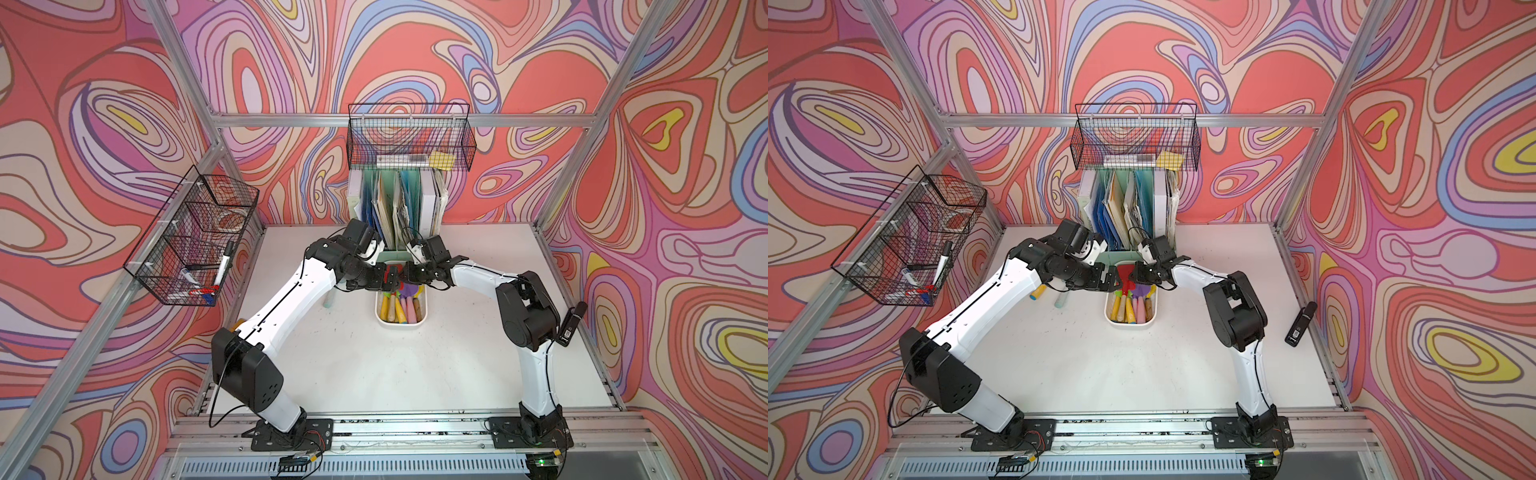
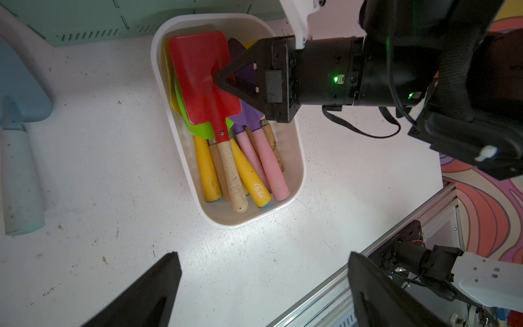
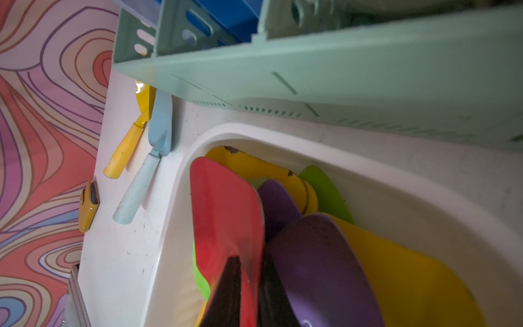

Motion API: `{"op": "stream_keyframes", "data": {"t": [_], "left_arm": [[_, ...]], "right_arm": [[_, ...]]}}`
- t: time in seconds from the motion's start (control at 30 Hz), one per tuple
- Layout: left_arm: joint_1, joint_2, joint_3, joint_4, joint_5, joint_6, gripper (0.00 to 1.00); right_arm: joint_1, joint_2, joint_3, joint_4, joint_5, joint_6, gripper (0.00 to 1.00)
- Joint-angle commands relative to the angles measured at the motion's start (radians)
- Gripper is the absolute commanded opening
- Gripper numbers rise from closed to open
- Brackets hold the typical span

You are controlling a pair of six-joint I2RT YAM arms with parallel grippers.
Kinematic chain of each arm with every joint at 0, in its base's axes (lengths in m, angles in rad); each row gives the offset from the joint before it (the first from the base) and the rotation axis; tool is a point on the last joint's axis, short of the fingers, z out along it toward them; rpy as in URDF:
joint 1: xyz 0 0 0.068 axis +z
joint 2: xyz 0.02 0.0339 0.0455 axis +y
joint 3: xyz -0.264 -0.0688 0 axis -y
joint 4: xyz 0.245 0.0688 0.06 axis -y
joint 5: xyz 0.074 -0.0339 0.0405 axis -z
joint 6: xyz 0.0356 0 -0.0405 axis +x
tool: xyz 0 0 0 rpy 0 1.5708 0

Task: Put the shovel into the storage box
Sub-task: Place the shovel in the storage box.

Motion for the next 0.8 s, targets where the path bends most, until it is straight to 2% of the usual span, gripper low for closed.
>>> {"op": "stream_keyframes", "data": {"t": [0.0,0.27,0.6,0.77], "left_arm": [[-0.003,-0.026,-0.009,0.002,0.014,0.011,0.98],[-0.003,-0.034,-0.011,-0.021,-0.003,0.006,0.99],[-0.001,-0.017,-0.055,-0.119,-0.216,-0.060,0.99],[0.038,-0.002,-0.102,-0.113,-0.238,-0.088,0.99]], "right_arm": [[-0.002,0.005,-0.012,0.000,0.007,-0.007,0.20],[-0.002,-0.018,-0.015,-0.031,0.022,-0.024,0.28],[-0.002,-0.101,-0.026,-0.097,0.065,-0.058,0.34],[-0.002,-0.145,-0.022,-0.130,0.078,-0.072,0.37]]}}
